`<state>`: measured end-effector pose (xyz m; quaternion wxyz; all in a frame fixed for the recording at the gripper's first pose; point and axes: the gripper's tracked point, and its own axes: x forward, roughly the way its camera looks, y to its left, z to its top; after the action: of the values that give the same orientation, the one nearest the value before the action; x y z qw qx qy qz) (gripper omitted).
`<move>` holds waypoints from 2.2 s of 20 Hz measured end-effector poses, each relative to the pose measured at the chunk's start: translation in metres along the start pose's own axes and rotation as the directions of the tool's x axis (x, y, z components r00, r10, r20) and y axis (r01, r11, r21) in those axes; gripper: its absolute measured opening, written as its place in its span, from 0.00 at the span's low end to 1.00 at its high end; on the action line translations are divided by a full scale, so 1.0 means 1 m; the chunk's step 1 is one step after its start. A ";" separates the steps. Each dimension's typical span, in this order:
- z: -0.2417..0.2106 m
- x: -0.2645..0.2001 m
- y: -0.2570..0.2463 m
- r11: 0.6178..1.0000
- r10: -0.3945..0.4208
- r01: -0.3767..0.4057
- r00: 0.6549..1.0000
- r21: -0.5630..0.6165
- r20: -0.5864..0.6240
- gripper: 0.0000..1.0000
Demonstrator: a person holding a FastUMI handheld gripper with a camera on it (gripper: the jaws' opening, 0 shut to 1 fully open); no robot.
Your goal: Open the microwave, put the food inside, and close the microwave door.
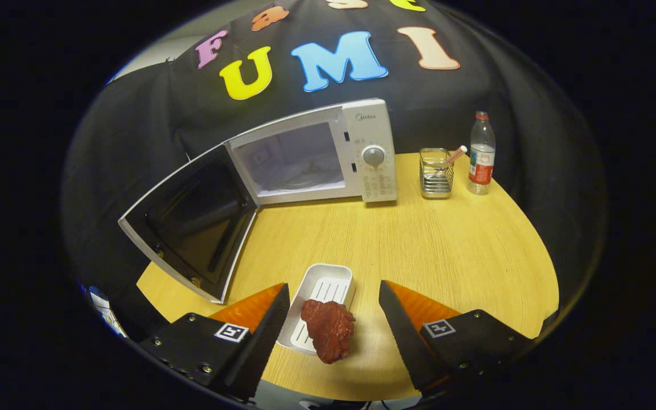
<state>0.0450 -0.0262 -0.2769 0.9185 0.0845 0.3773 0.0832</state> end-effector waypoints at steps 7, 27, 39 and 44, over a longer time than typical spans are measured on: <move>-0.037 0.010 -0.004 0.986 0.066 -0.051 0.993 0.156 -0.093 0.66; -0.036 -0.010 0.021 0.940 0.134 -0.108 0.989 0.323 -0.058 0.11; 0.057 -0.019 0.081 0.942 0.166 -0.191 0.980 0.277 0.110 0.11; 0.098 0.010 0.100 0.942 0.194 -0.231 0.967 0.243 0.163 0.11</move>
<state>0.1126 0.0645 -0.1928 0.9087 0.2501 0.3096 0.1258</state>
